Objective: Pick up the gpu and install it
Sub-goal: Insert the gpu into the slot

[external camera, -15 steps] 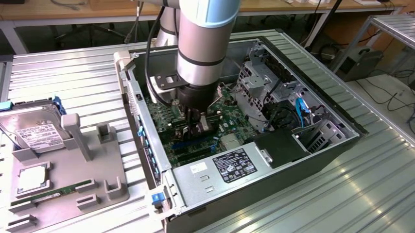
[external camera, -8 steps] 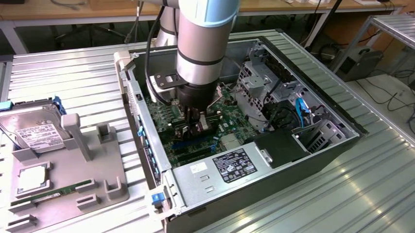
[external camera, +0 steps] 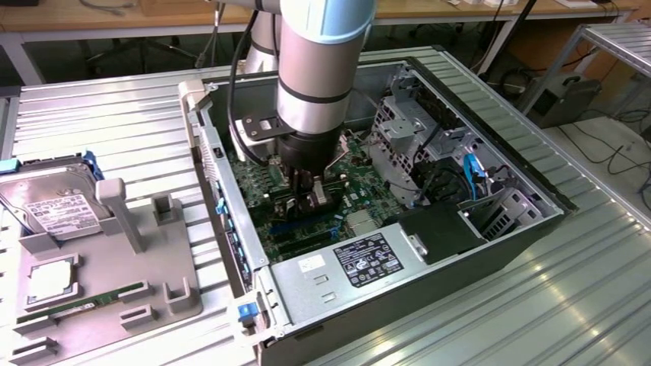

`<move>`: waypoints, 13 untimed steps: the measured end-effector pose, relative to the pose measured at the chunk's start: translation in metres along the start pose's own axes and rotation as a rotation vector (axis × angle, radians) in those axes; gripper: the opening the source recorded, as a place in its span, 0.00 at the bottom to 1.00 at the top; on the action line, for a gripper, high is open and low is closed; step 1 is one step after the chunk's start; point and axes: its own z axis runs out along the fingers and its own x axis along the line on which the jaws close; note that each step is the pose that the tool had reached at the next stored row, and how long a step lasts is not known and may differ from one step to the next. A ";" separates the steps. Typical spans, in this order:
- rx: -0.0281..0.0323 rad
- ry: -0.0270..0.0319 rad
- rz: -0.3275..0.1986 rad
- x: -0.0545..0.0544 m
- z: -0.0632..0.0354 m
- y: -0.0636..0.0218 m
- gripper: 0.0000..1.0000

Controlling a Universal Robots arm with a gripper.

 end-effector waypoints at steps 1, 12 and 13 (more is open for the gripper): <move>-0.0001 -0.0003 0.000 0.000 0.0004 0.0000 0.26; -0.0002 0.0001 0.000 0.000 0.0026 0.0001 0.26; -0.0002 0.0002 0.000 0.000 0.0028 0.0001 0.26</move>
